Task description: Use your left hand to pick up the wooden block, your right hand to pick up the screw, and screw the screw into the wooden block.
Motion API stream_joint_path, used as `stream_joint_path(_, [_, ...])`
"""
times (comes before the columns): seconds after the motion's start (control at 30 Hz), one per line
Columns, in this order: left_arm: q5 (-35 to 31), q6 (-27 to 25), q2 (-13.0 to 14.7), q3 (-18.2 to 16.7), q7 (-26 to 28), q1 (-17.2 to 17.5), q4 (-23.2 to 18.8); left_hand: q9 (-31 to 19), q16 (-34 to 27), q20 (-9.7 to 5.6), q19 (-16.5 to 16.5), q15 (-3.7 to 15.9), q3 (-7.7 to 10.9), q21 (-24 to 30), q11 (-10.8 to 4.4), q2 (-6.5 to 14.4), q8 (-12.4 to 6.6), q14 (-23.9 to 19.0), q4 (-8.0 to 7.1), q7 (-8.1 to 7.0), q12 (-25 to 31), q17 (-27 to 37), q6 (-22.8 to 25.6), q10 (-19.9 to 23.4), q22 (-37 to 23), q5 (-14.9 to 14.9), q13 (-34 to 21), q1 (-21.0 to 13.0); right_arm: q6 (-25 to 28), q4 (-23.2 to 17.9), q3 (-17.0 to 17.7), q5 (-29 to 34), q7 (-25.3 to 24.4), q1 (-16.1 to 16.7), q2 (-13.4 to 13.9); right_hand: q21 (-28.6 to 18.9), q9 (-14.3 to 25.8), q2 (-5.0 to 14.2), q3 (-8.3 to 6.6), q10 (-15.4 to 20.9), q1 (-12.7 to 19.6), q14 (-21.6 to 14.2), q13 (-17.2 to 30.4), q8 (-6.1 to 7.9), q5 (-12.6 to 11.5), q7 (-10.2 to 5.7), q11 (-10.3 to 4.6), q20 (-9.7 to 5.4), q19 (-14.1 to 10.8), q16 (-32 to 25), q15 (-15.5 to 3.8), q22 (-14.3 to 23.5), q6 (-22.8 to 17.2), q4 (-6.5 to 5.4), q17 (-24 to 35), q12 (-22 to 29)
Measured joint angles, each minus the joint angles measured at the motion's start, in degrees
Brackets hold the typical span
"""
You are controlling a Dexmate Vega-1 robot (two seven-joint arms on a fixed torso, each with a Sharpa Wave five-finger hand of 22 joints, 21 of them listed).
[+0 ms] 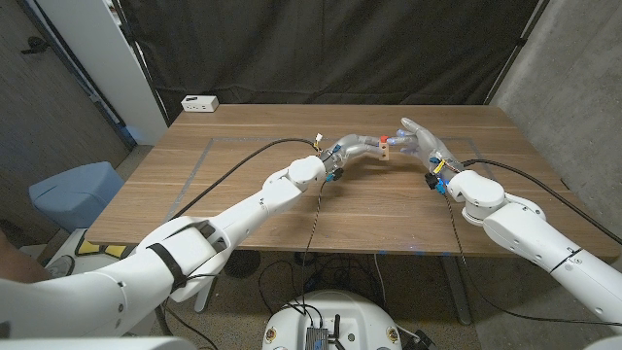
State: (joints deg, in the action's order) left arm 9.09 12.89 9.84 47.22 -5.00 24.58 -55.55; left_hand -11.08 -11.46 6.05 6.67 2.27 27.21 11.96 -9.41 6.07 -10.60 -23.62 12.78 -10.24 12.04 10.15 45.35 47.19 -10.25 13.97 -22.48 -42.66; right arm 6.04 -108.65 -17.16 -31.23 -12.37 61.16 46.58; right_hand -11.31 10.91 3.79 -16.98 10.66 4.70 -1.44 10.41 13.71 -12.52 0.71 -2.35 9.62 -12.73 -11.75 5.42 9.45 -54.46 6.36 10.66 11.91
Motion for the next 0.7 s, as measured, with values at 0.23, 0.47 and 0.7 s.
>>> stream_joint_path(0.23, [0.00,0.23,-0.21,0.05,-0.08,-0.34,0.54,0.02,0.00,0.00,0.00,0.00,-0.01,0.00,0.00,0.00,0.00,0.00,-0.01,0.00,-0.01,0.00,0.00,-0.01,0.00,-0.01,0.03,0.00,-0.01,-0.01,0.66,0.05,-0.68,0.23,0.08,-0.29,0.11,0.00,0.00,-0.47,0.00,-0.60,0.00,-1.40,0.00,-0.04,0.90,0.68,-1.96,-0.12,-0.08,0.00,2.09,0.00,0.00,-0.49])
stream_joint_path(0.47, [-0.07,0.26,-0.29,0.08,-0.10,-0.53,0.78,0.04,0.00,0.00,0.00,0.00,0.00,0.00,0.01,0.00,0.00,0.00,0.00,0.00,-0.11,0.00,0.00,-0.01,0.00,-0.06,0.05,0.00,-0.36,0.51,1.03,0.09,-0.97,0.27,-0.05,-0.39,0.18,0.00,-0.24,-0.77,0.00,-1.43,0.00,-2.06,0.00,0.00,1.58,1.57,-4.24,-0.55,0.00,0.00,3.31,0.24,0.00,-0.70])
stream_joint_path(0.7, [-0.16,0.28,-0.31,0.10,-0.11,-0.59,0.84,0.03,0.00,0.00,0.00,0.00,0.00,0.00,-0.04,0.00,0.00,0.00,0.00,0.00,-0.12,0.00,0.00,0.04,0.00,-0.10,0.00,0.00,-0.71,1.17,1.10,0.19,-0.99,0.05,-0.28,-0.83,0.18,-0.31,-0.24,-1.87,0.31,-1.22,0.13,-2.93,0.00,-0.40,1.93,1.74,-5.83,-0.09,0.21,-0.04,6.73,0.24,0.00,-1.12])
